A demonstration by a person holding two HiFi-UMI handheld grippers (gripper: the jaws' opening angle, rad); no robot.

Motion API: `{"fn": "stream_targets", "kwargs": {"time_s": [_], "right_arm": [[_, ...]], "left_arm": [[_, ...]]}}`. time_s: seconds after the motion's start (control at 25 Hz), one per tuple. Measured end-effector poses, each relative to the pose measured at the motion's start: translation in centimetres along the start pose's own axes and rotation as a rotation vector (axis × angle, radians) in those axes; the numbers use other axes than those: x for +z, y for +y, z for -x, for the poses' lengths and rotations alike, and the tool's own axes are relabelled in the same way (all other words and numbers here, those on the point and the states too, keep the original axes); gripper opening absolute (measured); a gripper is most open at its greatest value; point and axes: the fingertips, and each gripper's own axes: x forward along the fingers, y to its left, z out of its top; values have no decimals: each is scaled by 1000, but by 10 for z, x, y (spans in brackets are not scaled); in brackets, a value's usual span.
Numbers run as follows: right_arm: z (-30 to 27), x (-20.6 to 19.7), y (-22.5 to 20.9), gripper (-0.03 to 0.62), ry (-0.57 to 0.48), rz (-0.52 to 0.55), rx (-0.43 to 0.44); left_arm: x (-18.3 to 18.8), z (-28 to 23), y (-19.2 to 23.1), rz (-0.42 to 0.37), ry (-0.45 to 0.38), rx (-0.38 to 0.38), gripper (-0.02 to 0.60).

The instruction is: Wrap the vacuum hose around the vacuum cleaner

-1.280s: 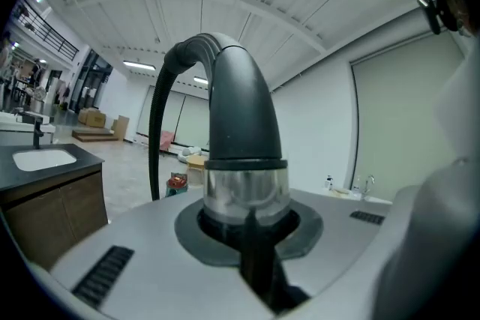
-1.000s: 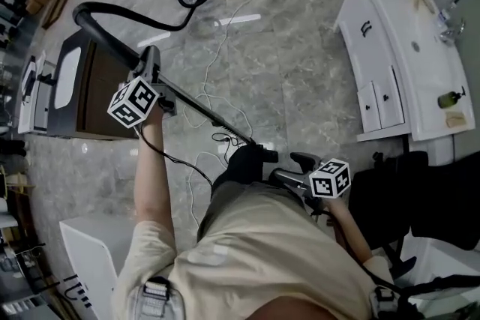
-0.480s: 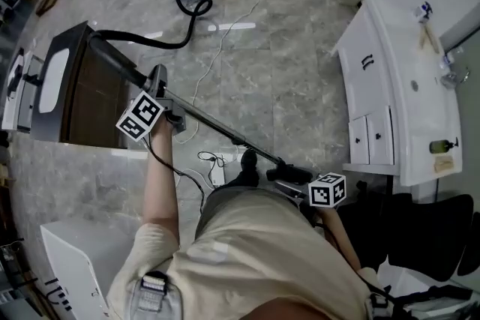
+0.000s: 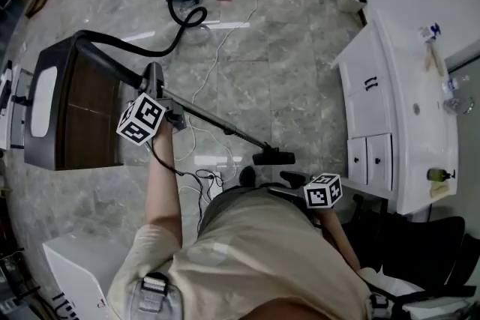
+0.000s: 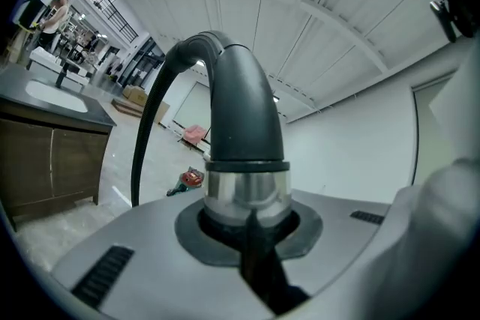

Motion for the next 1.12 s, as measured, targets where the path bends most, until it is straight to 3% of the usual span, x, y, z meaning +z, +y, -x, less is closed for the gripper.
{"fn": "stream_targets", "kwargs": {"time_s": [0.24, 0.36, 0.44, 0.52, 0.64, 0.76, 0.88, 1.12], "right_arm": [[-10, 65, -29, 371, -14, -10, 45], [-21, 104, -47, 371, -47, -89, 131], [-30, 143, -58, 371, -102, -200, 251], [-37, 183, -77, 371, -166, -375, 369], [-49, 220, -106, 371, -143, -602, 483], [-64, 236, -128, 371, 2, -607, 509], [-69, 264, -146, 371, 75, -636, 532], [-83, 344, -179, 373, 16, -641, 559]], "left_arm": [[26, -42, -10, -46, -68, 34, 54], [28, -62, -8, -29, -76, 68, 54], [33, -73, -5, -10, -83, 101, 54], [37, -84, -4, 23, -90, 130, 54], [39, -100, -3, 84, -96, 185, 54], [46, -117, -2, 130, -118, 246, 54], [54, -135, -9, 171, -163, 277, 54], [85, -151, -11, 249, -291, 305, 54]]}}
